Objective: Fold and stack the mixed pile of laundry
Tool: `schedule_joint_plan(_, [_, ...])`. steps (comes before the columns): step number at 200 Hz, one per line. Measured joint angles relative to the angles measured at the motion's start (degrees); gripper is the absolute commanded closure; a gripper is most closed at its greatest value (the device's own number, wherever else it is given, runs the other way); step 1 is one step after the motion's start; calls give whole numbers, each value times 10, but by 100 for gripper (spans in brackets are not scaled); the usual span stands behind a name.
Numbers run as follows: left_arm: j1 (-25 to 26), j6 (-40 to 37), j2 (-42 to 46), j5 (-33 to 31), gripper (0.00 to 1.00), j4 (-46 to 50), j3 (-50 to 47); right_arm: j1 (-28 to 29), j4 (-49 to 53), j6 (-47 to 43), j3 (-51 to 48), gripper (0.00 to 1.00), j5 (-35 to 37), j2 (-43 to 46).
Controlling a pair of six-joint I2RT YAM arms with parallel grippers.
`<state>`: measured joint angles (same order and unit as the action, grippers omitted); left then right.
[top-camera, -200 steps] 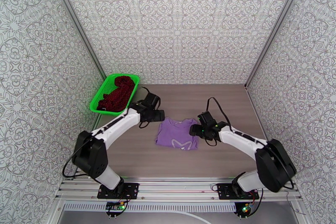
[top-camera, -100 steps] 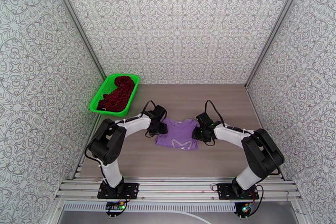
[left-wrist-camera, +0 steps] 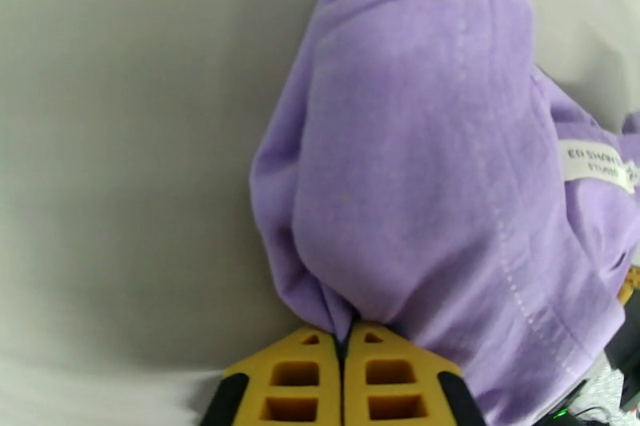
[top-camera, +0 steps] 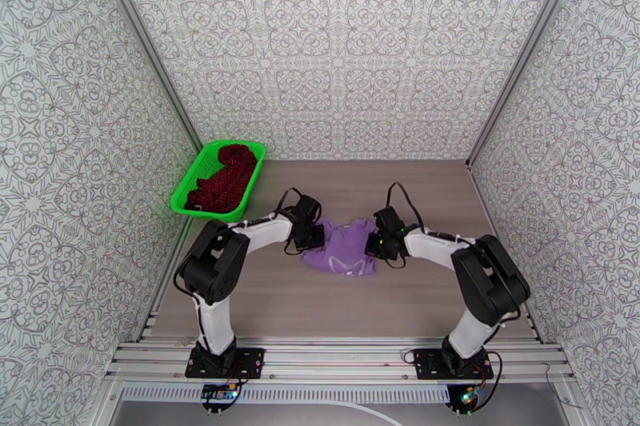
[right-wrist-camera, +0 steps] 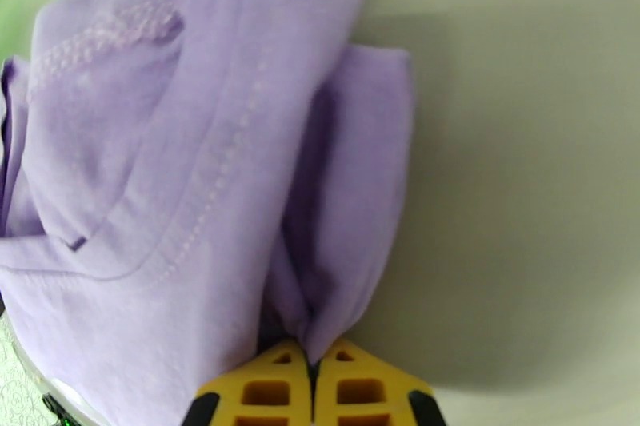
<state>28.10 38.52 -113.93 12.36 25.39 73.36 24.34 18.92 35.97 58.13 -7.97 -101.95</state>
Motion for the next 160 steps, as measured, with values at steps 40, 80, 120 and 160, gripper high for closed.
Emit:
schedule_joint_plan(40, [-50,-31,-107,5,100,26,161,-49,4,-41,153,100,2,-97])
schedule_joint_plan(80, [-96,-72,-231,-20,100,69,368,-86,3,-45,273,100,-2,-190])
schedule_joint_plan(120, [-117,-93,-358,-21,100,122,587,-103,3,-45,385,100,-13,-277])
schedule_joint_plan(160, [-133,-86,-418,8,94,139,686,-110,26,-46,501,100,-14,-353])
